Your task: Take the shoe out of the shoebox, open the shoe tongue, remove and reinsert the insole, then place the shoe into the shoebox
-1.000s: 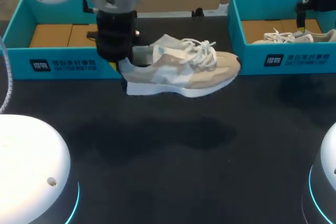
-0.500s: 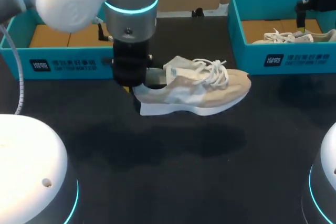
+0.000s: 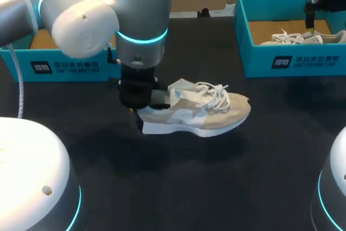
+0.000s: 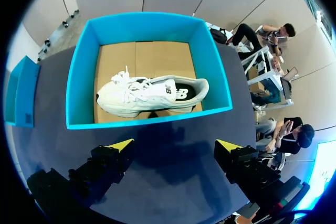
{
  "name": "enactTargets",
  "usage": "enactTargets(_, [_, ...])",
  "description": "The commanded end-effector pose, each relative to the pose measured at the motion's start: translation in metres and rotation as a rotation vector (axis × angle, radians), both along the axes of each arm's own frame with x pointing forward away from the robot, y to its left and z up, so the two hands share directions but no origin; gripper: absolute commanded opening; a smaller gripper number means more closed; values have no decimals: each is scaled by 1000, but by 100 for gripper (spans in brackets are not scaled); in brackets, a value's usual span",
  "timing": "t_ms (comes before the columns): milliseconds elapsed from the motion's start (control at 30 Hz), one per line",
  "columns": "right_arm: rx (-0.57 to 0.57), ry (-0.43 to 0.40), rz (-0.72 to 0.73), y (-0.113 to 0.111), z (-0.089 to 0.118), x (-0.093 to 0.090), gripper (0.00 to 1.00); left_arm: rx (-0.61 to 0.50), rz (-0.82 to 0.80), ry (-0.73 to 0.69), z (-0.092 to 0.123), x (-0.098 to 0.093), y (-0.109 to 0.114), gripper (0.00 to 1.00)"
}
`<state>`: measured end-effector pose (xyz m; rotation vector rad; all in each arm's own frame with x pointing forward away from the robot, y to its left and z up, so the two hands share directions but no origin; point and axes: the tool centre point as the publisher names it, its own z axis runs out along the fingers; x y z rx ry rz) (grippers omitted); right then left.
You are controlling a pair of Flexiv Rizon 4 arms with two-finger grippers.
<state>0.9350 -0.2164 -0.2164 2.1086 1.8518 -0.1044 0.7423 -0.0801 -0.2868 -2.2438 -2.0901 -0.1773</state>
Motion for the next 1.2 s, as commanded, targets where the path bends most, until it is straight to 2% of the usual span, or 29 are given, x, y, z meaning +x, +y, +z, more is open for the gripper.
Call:
enactTargets(33, [-1,0,0,0,0,0,100,-9,-4,-12,-24,1,-3,0])
enactTargets(167, [-1,0,0,0,0,0,100,-1,-19,-8,-45,3,-6,0])
enactTargets(400, [-1,0,0,0,0,0,100,25,20,-40,-65,6,-5,0])
enactTargets(867, [-1,0,0,0,0,0,100,49,124,-59,-90,11,-3,0])
enactTargets(1133, [-1,0,0,0,0,0,100,57,106,-31,-103,11,-4,0])
enactTargets(1167, [-1,0,0,0,0,0,100,55,103,-31,-104,11,-4,13])
enactTargets(1200, [-1,0,0,0,0,0,100,52,95,-23,-105,11,-4,19])
